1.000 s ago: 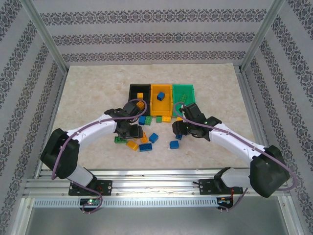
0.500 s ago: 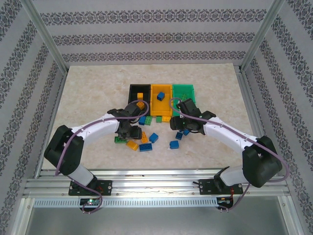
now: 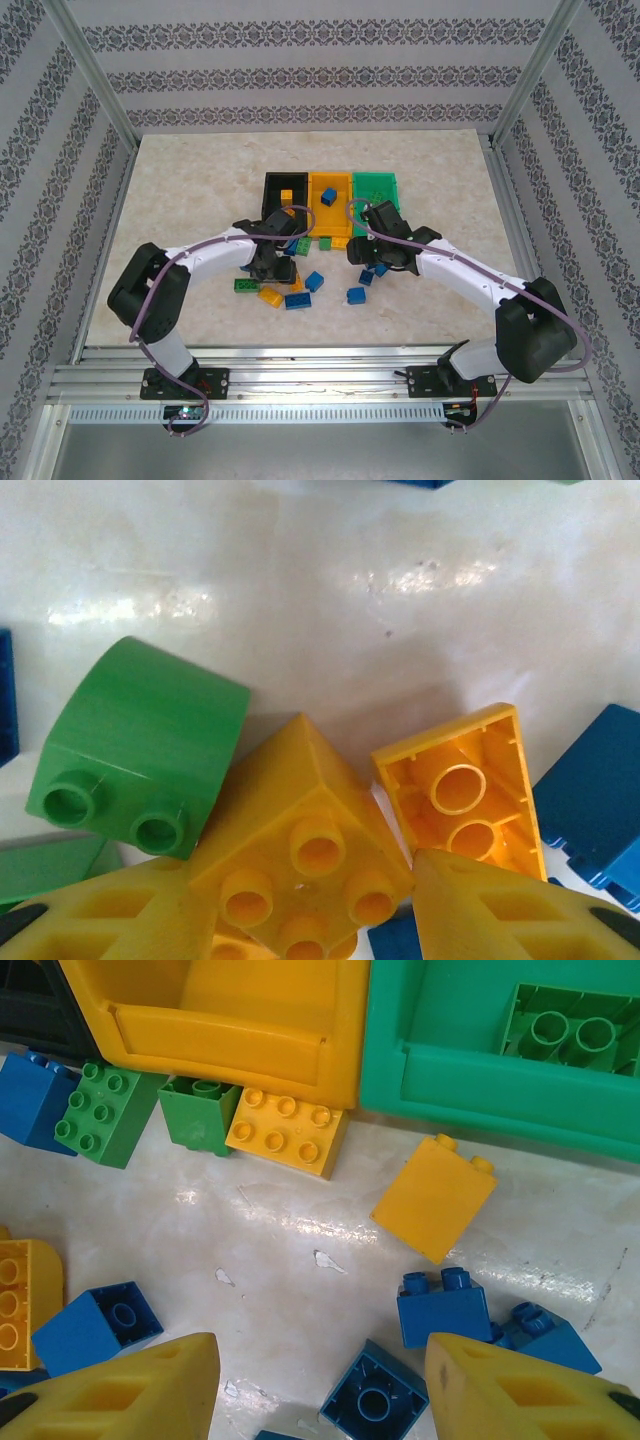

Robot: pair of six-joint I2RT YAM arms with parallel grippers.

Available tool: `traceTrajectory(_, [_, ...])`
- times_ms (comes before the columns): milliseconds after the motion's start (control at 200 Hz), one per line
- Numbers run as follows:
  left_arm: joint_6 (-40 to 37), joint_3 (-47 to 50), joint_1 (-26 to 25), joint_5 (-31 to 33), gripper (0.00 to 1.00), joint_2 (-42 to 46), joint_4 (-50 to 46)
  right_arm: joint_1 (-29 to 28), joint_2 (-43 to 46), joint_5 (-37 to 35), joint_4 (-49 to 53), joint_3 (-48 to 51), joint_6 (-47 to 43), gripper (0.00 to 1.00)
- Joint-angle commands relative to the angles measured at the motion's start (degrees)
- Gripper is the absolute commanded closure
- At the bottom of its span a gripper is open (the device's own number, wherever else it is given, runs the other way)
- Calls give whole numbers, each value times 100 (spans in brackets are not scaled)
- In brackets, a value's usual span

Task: Sort the legos into containers by color
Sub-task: Pick up the lego from the center of the table.

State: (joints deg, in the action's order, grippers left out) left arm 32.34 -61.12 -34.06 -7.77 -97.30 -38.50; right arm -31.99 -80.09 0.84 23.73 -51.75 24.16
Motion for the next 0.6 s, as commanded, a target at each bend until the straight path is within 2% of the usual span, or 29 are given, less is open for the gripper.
traceTrajectory(0, [-250, -160, -56, 152, 48, -91, -28, 0, 52, -117, -19, -146, 132, 43])
traceTrajectory(290, [-389, -233, -56, 225, 58, -237, -52, 3, 120, -181, -96, -36, 245, 43])
traceTrajectory(330, [-403, -256, -56, 217, 65, -237, -59, 4, 109, -179, -95, -38, 244, 43])
traceTrajectory(600, [-438, -380, -56, 245, 66, 14, -105, 0, 66, -161, -177, -48, 300, 43])
